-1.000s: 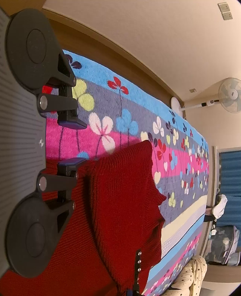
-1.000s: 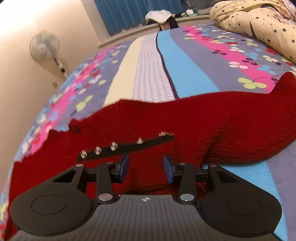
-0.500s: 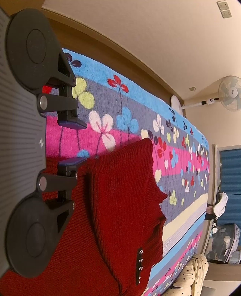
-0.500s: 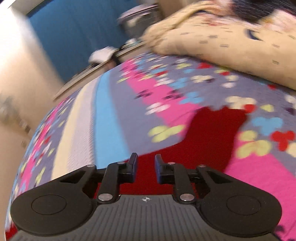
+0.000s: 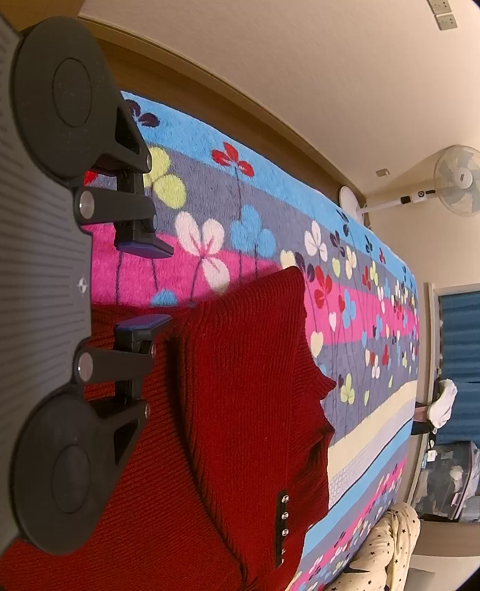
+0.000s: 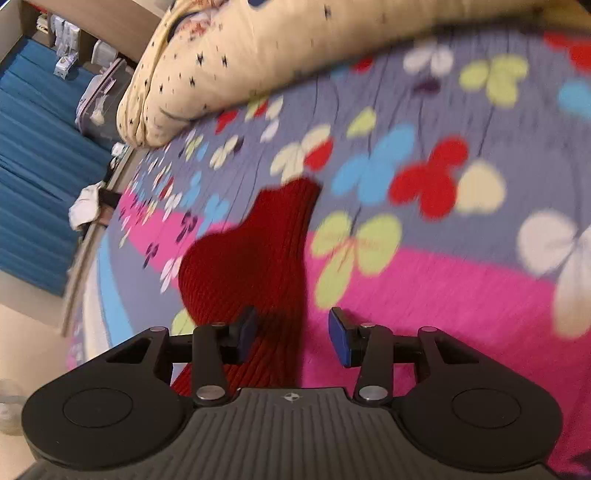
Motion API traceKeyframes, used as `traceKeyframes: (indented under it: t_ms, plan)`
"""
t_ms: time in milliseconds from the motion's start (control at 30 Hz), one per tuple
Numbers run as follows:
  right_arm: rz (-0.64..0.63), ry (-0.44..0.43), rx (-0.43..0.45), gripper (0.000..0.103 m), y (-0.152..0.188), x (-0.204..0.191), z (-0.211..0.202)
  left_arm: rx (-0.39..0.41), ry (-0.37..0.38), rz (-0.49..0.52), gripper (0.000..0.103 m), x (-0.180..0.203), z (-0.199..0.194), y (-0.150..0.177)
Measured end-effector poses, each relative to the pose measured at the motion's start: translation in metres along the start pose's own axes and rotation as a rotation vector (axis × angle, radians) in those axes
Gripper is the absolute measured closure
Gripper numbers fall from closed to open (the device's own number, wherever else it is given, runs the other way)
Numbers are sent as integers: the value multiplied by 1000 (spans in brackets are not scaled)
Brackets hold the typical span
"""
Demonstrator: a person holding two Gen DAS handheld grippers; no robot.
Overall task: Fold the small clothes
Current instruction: 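Lift the sleeve with the right tool and lay it across the sweater body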
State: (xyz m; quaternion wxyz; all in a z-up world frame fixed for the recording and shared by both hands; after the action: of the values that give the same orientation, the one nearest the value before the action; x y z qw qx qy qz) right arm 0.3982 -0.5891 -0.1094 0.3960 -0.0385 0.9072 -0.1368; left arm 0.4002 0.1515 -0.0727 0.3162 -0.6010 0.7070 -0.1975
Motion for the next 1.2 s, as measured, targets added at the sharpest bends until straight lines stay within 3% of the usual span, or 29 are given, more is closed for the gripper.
traceKeyframes:
  t_ms: [200, 467, 533, 1200]
  plan:
    - [14, -56, -8, 58, 5, -6, 3, 0, 1, -12, 66, -2, 0, -1]
    - [43, -111, -18, 83, 5, -12, 2, 4, 6, -6, 66, -2, -1, -2]
    - [38, -117, -10, 85, 5, -13, -1, 4, 5, -9, 66, -2, -1, -2]
    - [-6, -128, 35, 88, 2, -25, -9, 5, 7, 0, 66, 0, -1, -2]
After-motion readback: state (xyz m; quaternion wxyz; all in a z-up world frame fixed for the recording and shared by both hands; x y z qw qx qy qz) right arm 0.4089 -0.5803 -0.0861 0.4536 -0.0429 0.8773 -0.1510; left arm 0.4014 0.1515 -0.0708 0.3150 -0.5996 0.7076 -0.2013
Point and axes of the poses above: each gripper's, at about its wrist camera, not at the fingertips, and z roughly the way its jaws point, x to its right, y to its underside, the point moved 10 cm from there along z, roughly the way its jaws point, and after that the axes turned 5 degrees about z, right-handed, at the moved point
